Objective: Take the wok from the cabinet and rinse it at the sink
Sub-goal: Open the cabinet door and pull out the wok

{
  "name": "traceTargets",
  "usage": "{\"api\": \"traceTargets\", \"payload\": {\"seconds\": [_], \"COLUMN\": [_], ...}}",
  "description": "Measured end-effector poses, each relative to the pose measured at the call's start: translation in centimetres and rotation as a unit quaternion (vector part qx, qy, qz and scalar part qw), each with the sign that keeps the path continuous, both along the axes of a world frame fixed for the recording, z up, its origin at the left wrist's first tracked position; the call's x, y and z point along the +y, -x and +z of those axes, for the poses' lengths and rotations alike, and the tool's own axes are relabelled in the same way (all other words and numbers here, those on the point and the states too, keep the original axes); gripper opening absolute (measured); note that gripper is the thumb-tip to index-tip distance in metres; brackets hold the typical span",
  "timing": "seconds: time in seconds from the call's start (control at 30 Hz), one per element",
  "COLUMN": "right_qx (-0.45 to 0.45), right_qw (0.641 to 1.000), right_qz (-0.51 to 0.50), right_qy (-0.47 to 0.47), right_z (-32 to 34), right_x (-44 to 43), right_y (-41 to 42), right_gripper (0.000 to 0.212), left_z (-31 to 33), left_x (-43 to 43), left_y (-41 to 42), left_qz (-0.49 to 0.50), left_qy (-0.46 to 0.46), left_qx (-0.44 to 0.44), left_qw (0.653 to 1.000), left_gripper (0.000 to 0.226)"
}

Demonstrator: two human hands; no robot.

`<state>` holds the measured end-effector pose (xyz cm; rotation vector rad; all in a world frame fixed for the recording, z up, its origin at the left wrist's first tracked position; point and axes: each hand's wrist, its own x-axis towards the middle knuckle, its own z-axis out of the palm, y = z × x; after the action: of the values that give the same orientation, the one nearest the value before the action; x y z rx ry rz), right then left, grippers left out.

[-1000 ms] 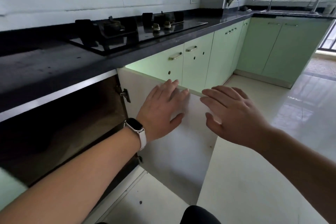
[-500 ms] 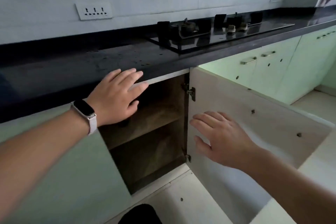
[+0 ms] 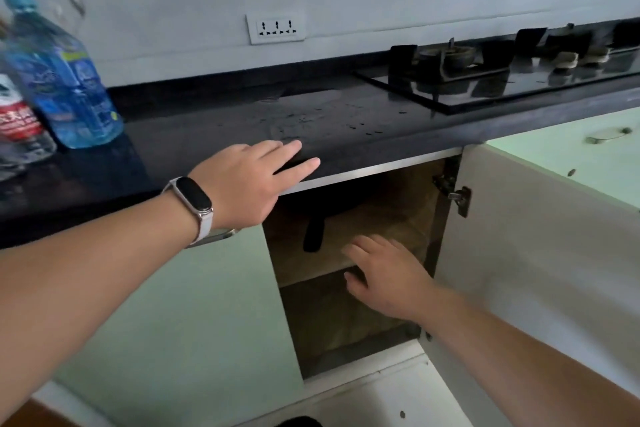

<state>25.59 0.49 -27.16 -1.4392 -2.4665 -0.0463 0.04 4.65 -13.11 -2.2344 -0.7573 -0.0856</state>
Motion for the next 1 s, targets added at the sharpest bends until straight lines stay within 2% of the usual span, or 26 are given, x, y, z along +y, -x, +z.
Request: {"api": "traceTargets", "payload": {"seconds": [0.27,0.43,0.57,0.73,0.83,1.0], "right_qx": [0.013,0.002,0.035,0.081,0.057,0.017], "right_qw": [0.999,1.0,0.999,0.996,0.997,0.99], "right_qz": [0.033,0.025,0.024,-0.018,-0.043,-0.114], "right_qy": [0.024,0.016,-0.008,-0.021,0.003,0.077], "right_z": [-0.7,-2.2,-2.9,-2.2,-1.5,-0.3], "right_x": [4.8,6.0,6.3,7.2,8.1,11.2], "right_y": [5.8,7.3,6.9,5.5,4.6,4.0], "right_gripper": [0.056,0.049,0.042,0.028,0.021,0.034], "left_z": [-0.4,-0.7,-0.7,-0.6,-0.7,-0.8], "left_x": [0.4,0.8,0.9,0.8,0.7,1.1], "left_y": [0.2,0.4,0.6,0.3,0.4,0.6], "left_qz": [-0.02,-0.036,-0.04,-0.044,-0.041,-0.047], "left_qy": [-0.015,-0.023,-0.029,-0.031,-0.027,-0.04], "left_qx": [-0.003,-0.006,-0.006,-0.012,-0.012,-0.006], "left_qw": [1.0,0.999,0.999,0.998,0.999,0.998], "left_gripper": [0.064,0.06,0.06,0.062,0.063,0.058]}}
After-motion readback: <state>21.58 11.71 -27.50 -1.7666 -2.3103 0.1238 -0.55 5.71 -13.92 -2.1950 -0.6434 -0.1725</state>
